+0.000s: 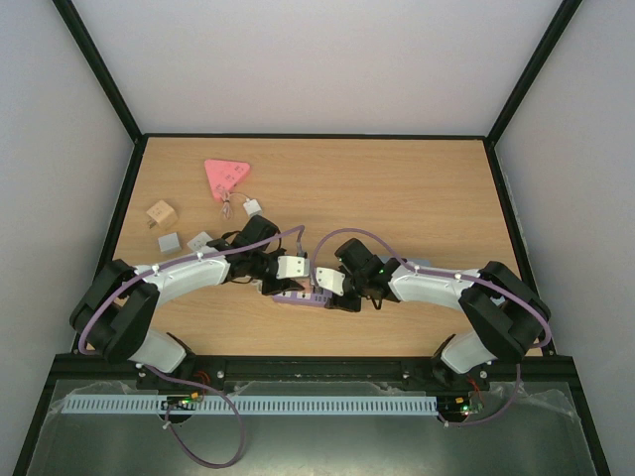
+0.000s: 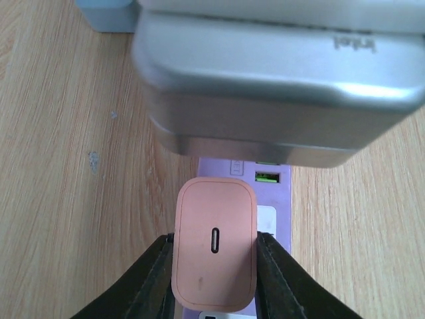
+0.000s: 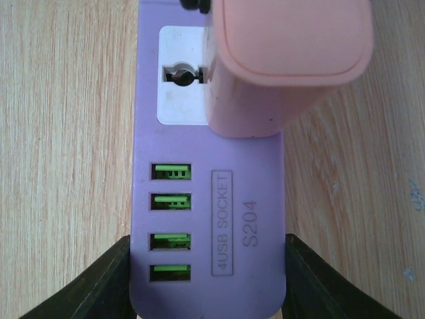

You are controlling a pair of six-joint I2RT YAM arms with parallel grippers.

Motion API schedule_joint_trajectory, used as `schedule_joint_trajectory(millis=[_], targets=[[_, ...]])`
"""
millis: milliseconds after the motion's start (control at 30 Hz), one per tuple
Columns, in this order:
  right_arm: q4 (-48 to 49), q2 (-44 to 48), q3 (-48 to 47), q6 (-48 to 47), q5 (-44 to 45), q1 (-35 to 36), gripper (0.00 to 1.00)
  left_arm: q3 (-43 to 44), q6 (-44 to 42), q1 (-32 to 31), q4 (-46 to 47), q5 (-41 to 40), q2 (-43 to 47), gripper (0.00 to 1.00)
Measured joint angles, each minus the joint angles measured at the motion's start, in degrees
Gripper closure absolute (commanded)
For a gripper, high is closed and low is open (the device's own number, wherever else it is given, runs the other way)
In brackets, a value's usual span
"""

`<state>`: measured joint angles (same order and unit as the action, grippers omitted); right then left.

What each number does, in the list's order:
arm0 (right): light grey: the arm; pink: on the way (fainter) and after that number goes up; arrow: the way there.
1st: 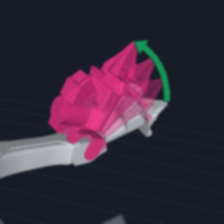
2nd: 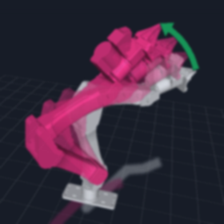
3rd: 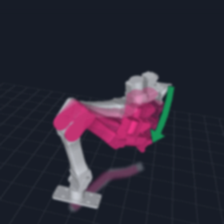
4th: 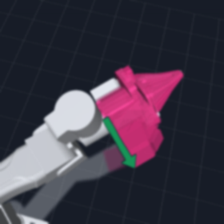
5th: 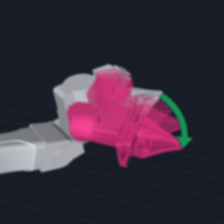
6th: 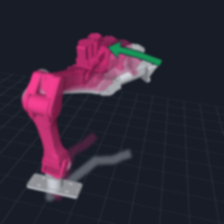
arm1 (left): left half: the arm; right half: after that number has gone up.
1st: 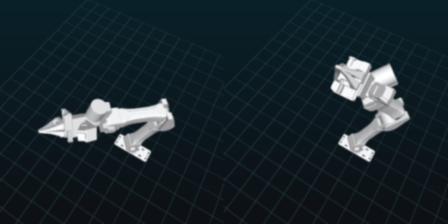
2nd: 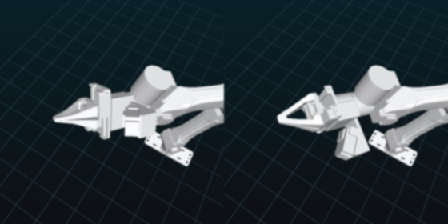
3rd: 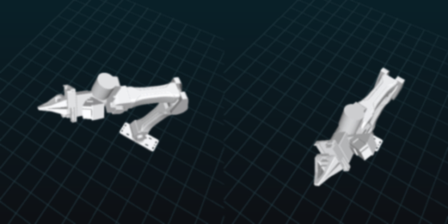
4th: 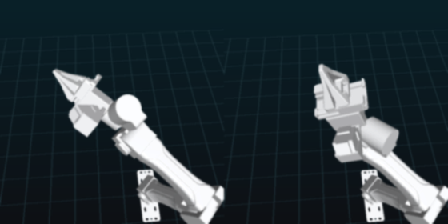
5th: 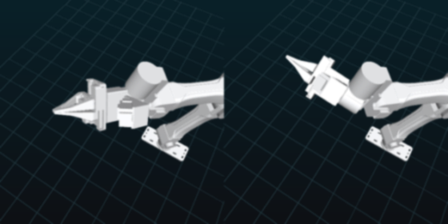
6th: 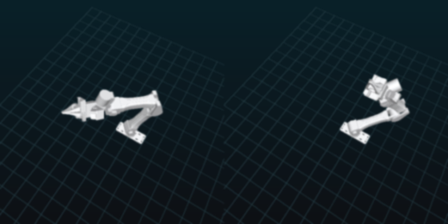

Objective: Pull the plug off the socket

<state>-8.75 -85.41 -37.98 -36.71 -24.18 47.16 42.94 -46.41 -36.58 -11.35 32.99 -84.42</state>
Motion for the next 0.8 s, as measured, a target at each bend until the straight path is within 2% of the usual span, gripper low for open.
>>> schedule_joint_trajectory(millis=[267,600,800], targets=[[0.02,0.0,-0.02,-0.11,-0.13,0.0,0.73,0.04,1.25,1.62,-0.5,2.56,0.0,0.74],[0.07,-0.22,-0.17,0.31,0.2,0.0,0.9,-1.22,-0.5,1.73,0.42,2.16,2.45,0.76],[0.0,-0.35,-0.37,0.87,0.44,0.0,0.93,1.42,2.71,2.69,-1.42,5.31,0.94,0.76]])
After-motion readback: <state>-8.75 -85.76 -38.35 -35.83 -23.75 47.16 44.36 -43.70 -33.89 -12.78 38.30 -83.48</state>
